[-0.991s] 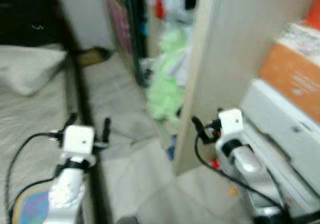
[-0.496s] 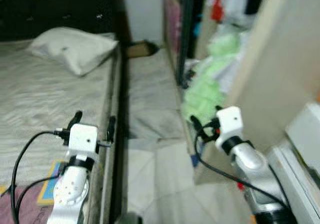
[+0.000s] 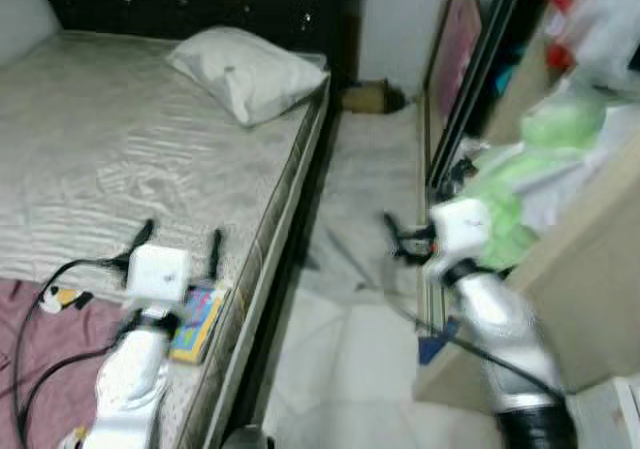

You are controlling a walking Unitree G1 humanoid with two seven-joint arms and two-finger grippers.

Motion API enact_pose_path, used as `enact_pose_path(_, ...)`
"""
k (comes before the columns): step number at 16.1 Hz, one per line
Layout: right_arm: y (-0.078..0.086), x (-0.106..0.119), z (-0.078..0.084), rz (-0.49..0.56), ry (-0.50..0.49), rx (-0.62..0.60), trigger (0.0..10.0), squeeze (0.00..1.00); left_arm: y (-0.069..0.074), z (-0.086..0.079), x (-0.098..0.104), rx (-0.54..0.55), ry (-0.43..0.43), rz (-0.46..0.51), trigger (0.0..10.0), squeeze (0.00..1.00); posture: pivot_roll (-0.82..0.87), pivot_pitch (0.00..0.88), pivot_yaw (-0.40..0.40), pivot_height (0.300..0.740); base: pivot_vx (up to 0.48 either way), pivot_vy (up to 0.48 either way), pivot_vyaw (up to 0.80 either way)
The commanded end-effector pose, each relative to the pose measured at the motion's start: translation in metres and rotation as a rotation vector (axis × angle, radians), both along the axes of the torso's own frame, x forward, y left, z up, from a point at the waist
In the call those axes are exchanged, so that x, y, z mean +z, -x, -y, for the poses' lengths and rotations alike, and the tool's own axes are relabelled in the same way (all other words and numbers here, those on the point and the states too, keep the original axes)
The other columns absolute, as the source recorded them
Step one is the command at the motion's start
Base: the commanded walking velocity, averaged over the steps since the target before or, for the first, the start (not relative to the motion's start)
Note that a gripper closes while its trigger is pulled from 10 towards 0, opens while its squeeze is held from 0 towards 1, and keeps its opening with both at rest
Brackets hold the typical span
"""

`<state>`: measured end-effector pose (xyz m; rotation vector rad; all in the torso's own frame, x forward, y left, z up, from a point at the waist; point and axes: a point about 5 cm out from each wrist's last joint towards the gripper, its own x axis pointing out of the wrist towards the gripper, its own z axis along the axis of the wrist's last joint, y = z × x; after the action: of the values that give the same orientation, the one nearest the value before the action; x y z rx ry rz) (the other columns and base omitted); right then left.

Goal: Clean up the room

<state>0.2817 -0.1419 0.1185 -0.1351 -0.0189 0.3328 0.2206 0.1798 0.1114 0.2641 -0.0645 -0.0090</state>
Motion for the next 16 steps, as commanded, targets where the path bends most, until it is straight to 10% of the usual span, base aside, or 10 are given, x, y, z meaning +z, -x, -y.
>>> enact_pose_path(1,-0.0003,0.0002,0.0095,0.005,0.023,-0.027,10.0,0.00,-0.0005,0.0040,0.0026,-0.007,0.006,0.012,10.0,0.00,-0.03,0.033,-0.020,0.740,0.000,0.000,0.80)
enact_pose_path(16,-0.0078,0.0074,0.0116,0.056,0.031,-0.066,10.0,0.00,-0.0032,0.0064,0.0032,-0.001,0.024,0.019,10.0,0.00,-0.03,0.033,-0.020,0.740,0.000,0.000,0.80)
